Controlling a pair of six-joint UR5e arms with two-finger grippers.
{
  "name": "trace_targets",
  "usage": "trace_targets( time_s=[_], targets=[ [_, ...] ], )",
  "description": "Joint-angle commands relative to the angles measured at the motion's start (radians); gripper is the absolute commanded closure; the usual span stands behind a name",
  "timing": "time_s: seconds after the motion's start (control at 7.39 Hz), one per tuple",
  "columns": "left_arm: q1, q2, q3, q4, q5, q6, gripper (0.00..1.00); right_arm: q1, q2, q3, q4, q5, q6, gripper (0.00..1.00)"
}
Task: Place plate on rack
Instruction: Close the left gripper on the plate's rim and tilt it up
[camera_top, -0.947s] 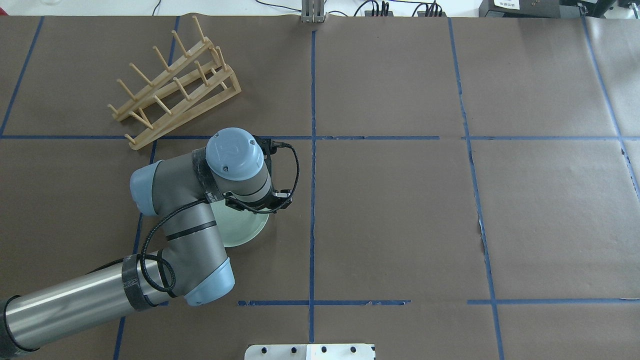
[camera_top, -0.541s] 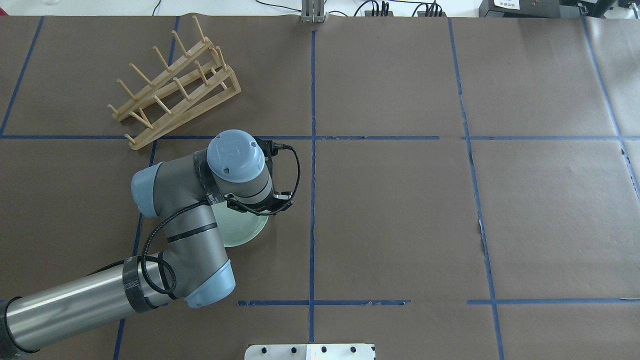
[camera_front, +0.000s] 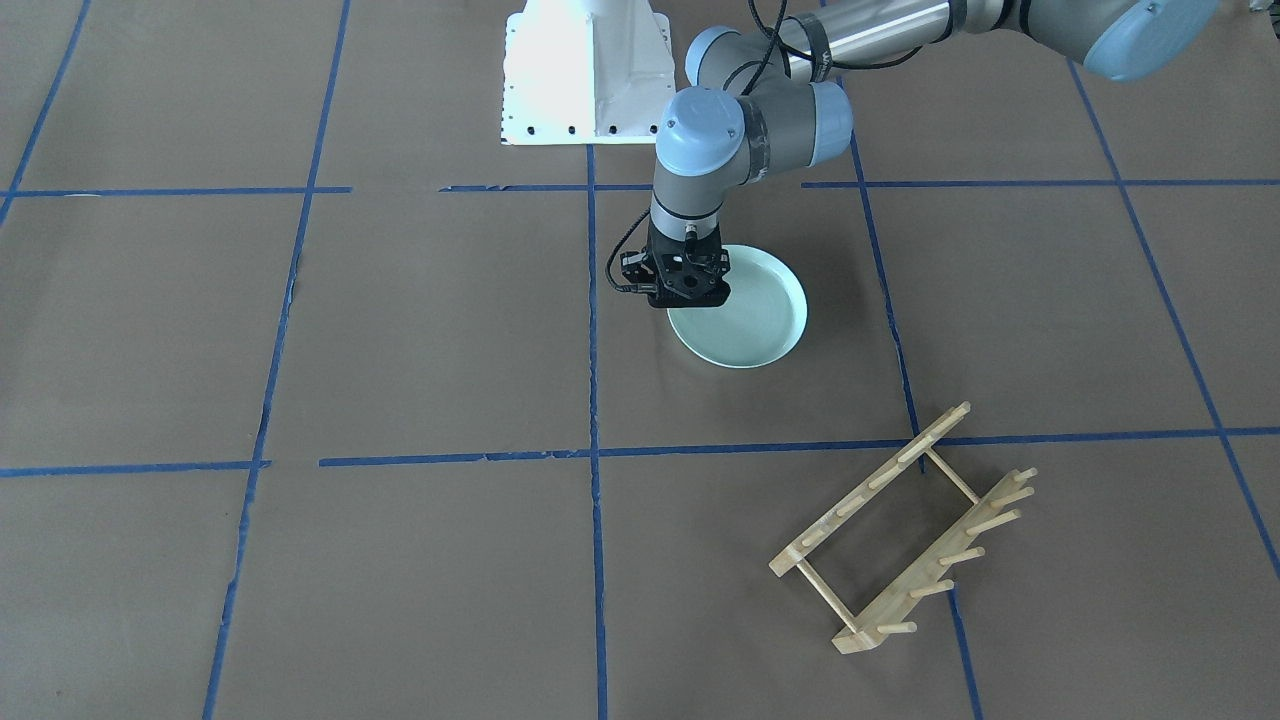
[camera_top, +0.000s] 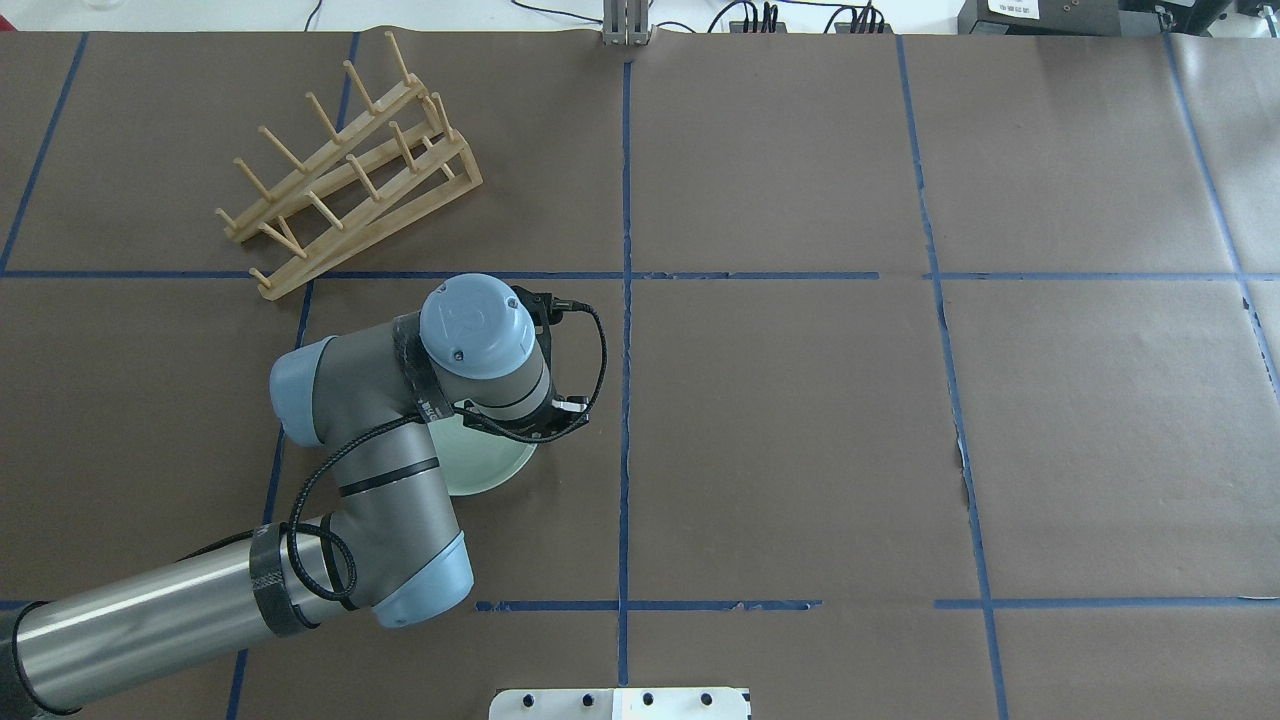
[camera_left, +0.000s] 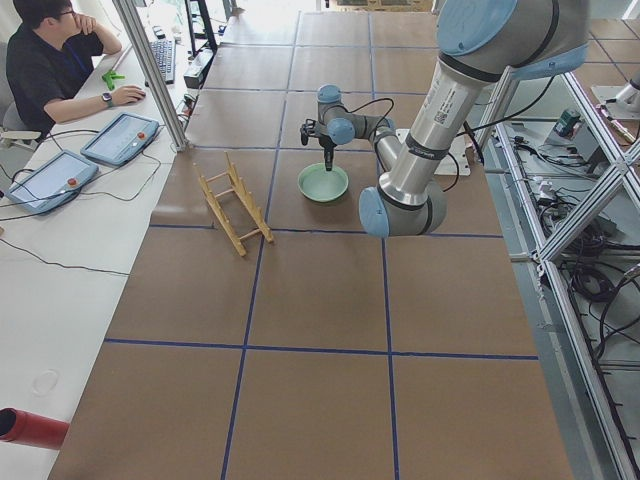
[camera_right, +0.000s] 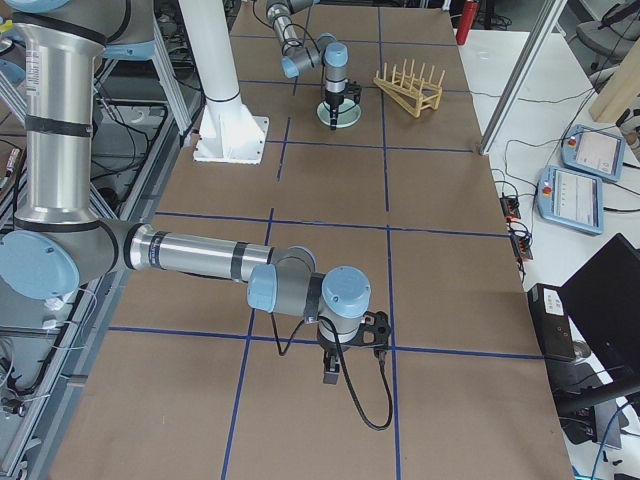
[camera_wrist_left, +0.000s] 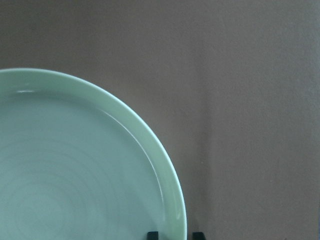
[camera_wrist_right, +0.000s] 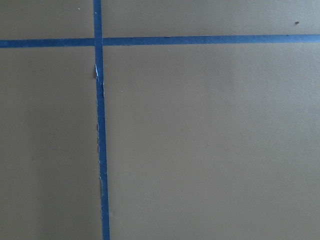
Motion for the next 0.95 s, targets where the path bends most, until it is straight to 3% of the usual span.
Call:
trace_targets(
  time_s=[0.0, 0.27, 0.81],
  targets=[
    [0.0, 0.001, -0.005, 0.002, -0.003, 0.0, 1.0, -0.002, 0.0, 0.0, 0.0, 0.0, -0.001, 0.0],
    [-0.016, 0.006, -0.074, 0.042, 0.0, 0.0, 1.0, 0.0, 0.0, 0.0, 0.0, 0.0, 0.001, 0.0],
    [-0.225, -0.014, -0.391, 0.336, 0.002, 0.084, 1.0, 0.0, 0.0, 0.0, 0.0, 0.0, 0.001, 0.0]
  ],
)
